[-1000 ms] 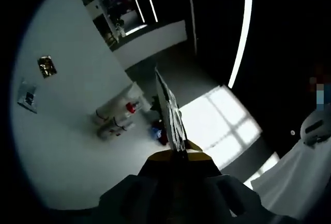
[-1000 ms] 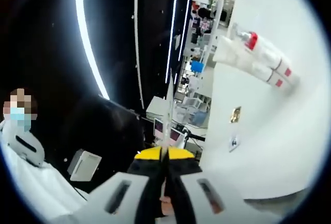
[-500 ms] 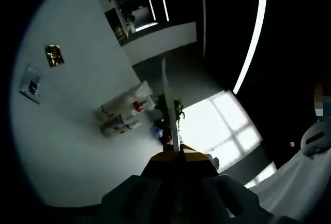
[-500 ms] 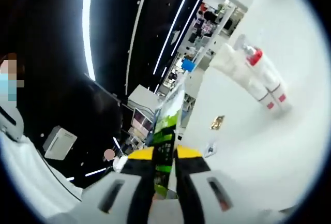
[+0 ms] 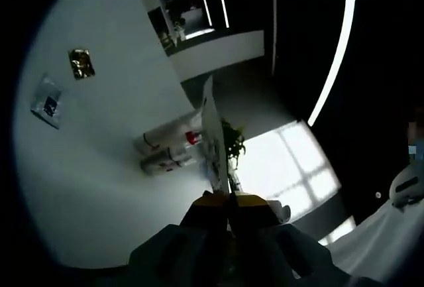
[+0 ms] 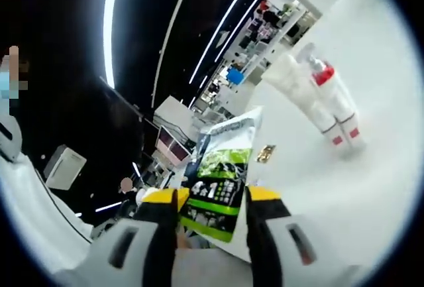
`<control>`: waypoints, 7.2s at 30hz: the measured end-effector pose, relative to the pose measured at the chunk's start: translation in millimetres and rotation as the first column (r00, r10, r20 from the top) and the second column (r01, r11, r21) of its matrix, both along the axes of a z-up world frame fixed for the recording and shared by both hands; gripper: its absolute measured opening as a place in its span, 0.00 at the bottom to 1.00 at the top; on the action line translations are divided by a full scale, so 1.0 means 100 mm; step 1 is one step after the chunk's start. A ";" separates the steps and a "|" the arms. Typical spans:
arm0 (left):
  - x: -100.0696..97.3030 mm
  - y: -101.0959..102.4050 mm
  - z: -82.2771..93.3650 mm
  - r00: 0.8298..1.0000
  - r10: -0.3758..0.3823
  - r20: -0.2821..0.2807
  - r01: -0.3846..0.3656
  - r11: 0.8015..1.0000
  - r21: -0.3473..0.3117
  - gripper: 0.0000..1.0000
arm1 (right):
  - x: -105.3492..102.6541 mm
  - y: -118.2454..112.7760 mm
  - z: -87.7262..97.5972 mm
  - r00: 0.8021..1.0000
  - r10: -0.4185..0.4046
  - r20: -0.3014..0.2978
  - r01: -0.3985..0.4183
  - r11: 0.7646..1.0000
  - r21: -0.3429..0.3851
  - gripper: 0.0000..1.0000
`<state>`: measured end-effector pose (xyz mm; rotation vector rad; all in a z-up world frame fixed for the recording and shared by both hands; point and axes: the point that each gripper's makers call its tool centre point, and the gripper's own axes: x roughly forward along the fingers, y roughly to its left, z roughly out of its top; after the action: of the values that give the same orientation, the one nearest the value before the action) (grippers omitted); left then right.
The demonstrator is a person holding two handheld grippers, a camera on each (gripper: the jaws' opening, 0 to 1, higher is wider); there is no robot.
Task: Arrange the skincare products in the storage area until every visible bottle or jar stands upright without overlapping.
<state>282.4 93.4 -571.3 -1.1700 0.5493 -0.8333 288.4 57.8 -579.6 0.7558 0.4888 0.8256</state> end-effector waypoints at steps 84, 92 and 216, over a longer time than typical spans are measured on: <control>0.76 -0.02 -1.60 0.992 0.044 -0.117 0.027 0.838 0.545 0.02 | 0.13 -1.04 -0.70 0.984 -0.171 0.045 0.171 0.860 -0.482 0.98; 0.70 -0.02 -1.63 0.995 -0.099 -0.012 0.079 0.710 0.700 0.13 | 0.12 -1.03 -0.71 0.985 -0.167 0.038 0.165 0.860 -0.483 0.98; 0.01 0.78 -1.13 0.927 -0.353 0.129 -0.018 0.301 0.954 0.97 | -0.12 -1.05 -0.40 0.983 -0.059 0.171 0.146 0.819 -0.555 1.00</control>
<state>283.2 171.1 -684.5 0.1799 0.7450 -0.6549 276.6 -47.1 -620.0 0.1624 0.5208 0.5806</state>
